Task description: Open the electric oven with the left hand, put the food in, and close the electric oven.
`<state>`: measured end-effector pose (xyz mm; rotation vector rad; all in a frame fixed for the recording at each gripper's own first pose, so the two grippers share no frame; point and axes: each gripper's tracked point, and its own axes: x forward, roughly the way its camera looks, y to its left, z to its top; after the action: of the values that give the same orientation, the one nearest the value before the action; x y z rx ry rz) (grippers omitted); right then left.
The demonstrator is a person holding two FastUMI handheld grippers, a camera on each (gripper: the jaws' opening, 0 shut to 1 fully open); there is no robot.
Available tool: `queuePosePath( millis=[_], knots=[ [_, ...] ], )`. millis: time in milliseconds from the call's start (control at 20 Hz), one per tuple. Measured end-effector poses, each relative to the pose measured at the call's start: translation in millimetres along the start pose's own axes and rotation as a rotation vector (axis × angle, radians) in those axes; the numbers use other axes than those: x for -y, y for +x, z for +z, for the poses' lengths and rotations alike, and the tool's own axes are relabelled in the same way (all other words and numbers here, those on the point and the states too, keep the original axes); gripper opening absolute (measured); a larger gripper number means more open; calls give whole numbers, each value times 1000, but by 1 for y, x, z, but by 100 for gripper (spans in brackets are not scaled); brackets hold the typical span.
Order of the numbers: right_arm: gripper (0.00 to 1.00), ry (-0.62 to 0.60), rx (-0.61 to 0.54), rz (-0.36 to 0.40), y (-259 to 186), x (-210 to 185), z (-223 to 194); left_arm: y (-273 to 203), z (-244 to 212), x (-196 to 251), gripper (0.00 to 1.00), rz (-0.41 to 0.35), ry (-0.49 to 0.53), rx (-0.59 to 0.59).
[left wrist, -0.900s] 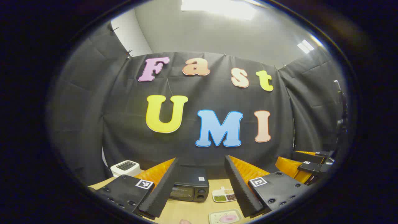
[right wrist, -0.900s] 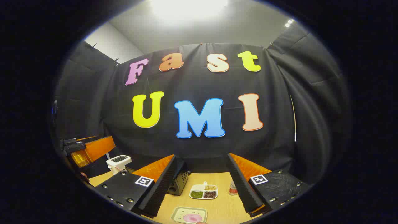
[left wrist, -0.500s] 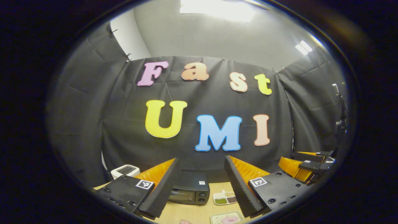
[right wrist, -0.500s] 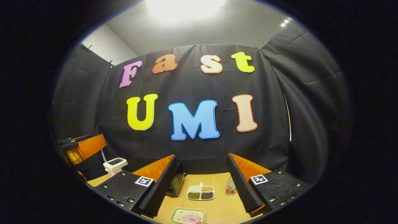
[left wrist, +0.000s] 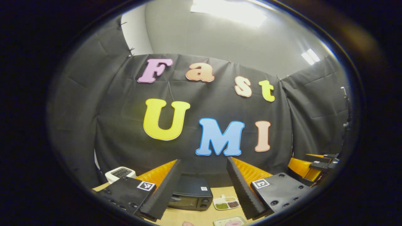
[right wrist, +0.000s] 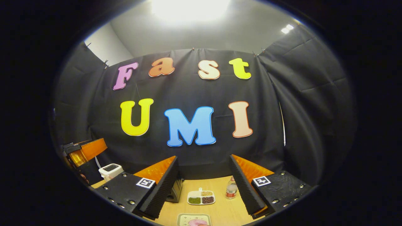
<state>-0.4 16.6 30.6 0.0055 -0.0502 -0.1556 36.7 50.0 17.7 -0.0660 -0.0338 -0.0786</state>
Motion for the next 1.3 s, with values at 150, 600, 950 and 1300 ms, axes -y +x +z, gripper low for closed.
queuePosePath(
  millis=[150,600,950,1300],
  knots=[
    [98,-15,-14,21,5,5,-5,1,-1,12,96,7,13,2],
    [98,26,-73,97,7,27,-33,-7,-61,22,100,74,20,-117],
    [98,-21,-113,55,7,39,-51,53,-149,-40,98,85,68,-320],
    [98,-38,-152,-56,6,32,-70,109,-257,-119,92,104,57,-532]
  ],
)
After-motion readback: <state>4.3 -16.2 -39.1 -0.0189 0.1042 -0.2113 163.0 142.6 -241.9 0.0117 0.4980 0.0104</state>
